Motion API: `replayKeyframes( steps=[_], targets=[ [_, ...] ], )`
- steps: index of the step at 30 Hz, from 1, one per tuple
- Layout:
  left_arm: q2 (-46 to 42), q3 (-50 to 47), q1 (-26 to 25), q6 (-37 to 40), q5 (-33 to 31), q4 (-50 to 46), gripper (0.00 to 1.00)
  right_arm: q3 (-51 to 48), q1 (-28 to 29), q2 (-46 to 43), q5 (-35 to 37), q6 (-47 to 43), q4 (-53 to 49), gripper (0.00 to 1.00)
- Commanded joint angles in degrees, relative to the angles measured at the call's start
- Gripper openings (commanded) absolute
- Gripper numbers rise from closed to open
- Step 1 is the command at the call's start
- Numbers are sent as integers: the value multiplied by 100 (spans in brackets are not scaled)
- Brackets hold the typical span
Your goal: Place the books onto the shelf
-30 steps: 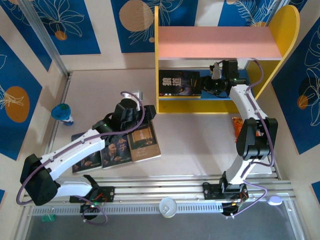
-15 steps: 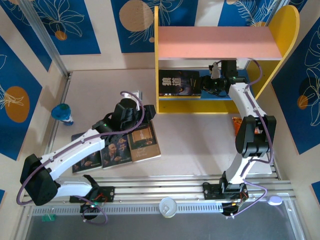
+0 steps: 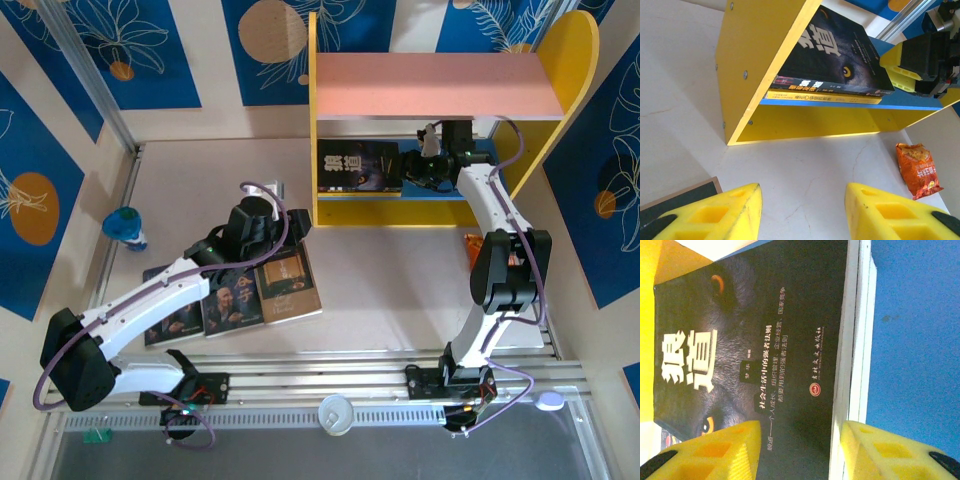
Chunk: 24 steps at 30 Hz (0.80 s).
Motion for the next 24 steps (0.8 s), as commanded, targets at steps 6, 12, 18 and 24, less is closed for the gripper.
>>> replayKeyframes(
  steps=[6,12,18,24],
  targets=[
    [-41,21,110,121,64,4,47,358,233,89,-292,-18,221,47],
    [3,33,134,121,100,23,47,490,241,186,-300,-42,137,47],
    [38,51,145,118,116,26,47,536,244,236,-309,-24,147,47],
    [33,86,175,120,108,-24,47,510,246,229,-270,-38,139,47]
  ],
)
